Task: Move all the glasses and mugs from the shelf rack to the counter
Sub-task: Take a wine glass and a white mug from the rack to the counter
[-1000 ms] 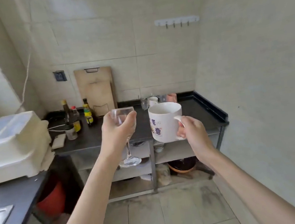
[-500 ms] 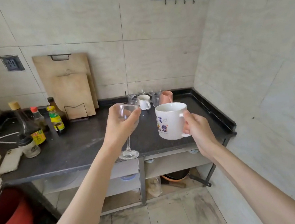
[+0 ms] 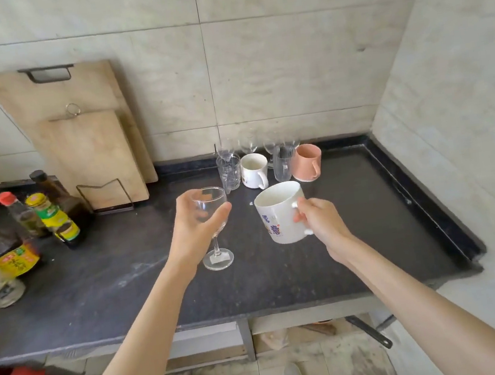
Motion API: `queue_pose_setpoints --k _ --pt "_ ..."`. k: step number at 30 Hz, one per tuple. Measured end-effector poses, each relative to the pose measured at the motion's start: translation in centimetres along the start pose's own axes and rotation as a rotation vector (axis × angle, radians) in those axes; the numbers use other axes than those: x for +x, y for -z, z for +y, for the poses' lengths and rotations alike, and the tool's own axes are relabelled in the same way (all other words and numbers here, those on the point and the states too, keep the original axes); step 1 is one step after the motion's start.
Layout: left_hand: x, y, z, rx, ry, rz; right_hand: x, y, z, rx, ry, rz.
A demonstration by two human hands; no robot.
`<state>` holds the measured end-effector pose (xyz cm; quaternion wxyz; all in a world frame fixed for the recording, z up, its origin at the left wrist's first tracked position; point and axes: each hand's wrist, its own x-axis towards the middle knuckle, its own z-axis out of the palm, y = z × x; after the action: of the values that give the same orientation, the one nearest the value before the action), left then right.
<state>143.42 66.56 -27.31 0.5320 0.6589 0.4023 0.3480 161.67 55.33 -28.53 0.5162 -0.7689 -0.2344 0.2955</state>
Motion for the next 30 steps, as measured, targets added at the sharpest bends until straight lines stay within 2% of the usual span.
queue_pose_setpoints --k 5,10,20,24,30 --pt "6.1 -2.9 -3.0 0.042 0.095 0.09 8.5 -0.6 1.4 -0.041 -0.121 -0.165" --pt "10.3 -4.9 -6.2 0.071 0.239 0.176 13.5 -1.8 3.2 -0.05 -0.222 -0.258" --pt "17.5 -7.1 -11.6 0.219 0.292 0.089 20.2 -4.8 7.1 -0.036 -0.31 -0.415" --pt "19.3 -7.3 -12.9 0.217 0.334 0.09 21.5 -5.8 8.1 -0.051 -0.291 -0.462" --pt "21.4 -7.3 -13.8 0.201 0.298 0.008 22.0 -7.3 9.3 -0.031 -0.315 -0.519"
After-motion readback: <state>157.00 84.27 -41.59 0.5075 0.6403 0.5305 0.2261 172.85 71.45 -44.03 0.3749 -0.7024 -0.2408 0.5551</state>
